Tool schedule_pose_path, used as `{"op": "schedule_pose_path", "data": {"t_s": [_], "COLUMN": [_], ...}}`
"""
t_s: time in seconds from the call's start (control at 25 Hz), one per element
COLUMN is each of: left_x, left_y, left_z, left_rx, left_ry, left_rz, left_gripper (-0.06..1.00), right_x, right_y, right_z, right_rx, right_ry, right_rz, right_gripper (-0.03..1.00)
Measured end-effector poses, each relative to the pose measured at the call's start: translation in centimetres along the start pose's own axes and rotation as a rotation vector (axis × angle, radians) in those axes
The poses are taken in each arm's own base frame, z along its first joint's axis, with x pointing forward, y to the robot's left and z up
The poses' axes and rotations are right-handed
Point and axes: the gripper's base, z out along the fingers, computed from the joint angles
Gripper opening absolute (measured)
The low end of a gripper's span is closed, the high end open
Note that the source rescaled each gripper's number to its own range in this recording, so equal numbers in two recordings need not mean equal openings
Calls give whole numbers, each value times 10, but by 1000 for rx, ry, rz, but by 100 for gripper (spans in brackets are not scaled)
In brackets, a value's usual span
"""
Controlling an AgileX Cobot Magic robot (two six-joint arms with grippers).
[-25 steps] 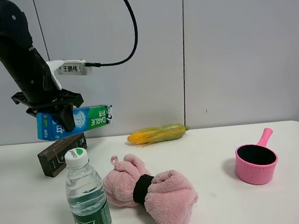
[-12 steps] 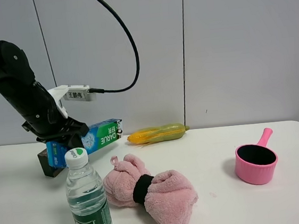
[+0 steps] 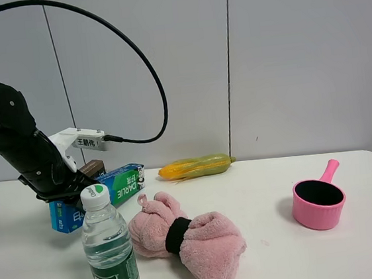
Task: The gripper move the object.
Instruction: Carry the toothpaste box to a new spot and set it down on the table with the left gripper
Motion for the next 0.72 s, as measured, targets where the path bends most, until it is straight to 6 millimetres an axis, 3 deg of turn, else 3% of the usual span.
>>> {"op": "schedule_pose_path", "data": {"t_s": [0.36,0.72], "left_x": [-10,-5], "left_y": [2,-16], "left_z": [0,26], "left_rx": [-39,-23], "left_ry": [-112,-107], "left_rz": [0,18], "left_gripper": [0,0], "right_x": [0,0], "right_y": [0,0], "right_z": [0,0], "right_rx": [0,0], "right_ry": [0,0], "right_rz": [0,0], "right_gripper": [100,100]}}
